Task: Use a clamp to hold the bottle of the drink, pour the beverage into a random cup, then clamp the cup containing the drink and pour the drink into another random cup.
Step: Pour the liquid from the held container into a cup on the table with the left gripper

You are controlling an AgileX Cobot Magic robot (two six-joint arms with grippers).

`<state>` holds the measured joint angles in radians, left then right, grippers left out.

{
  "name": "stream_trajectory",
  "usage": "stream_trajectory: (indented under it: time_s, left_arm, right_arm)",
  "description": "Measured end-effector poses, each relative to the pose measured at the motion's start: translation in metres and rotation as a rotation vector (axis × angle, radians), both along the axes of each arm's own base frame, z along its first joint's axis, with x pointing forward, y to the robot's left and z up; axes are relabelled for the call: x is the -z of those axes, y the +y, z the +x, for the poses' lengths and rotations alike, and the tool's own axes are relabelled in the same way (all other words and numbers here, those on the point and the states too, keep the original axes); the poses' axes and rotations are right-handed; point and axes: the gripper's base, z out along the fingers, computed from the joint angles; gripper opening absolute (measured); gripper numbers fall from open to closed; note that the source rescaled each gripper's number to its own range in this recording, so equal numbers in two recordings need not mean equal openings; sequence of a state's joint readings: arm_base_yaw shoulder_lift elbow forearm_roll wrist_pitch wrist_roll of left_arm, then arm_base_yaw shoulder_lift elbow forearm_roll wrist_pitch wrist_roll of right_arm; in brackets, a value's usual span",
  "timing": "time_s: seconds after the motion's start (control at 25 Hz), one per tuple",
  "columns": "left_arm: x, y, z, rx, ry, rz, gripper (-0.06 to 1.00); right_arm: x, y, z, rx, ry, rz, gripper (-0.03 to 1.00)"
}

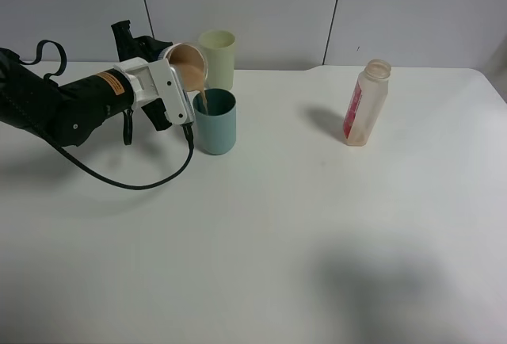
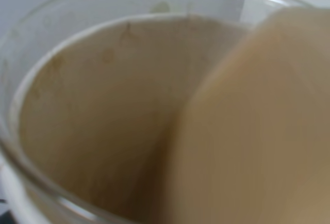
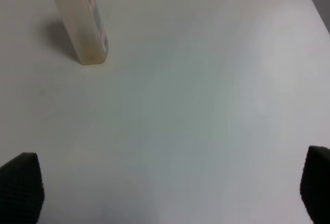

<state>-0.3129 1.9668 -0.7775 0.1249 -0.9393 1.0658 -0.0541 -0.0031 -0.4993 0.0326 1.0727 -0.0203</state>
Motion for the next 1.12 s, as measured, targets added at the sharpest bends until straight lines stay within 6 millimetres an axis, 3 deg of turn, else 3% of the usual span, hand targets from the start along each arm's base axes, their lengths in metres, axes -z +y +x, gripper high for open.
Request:
stream_trajectory:
  time_s: [1.12]
  left_arm:
    - [-0.004,-0.0004,0.0004,0.01,-0.062,0.03,0.0]
  right_arm:
    - [0.0,0.0,0.0,0.0,0.0,0.0,1.0]
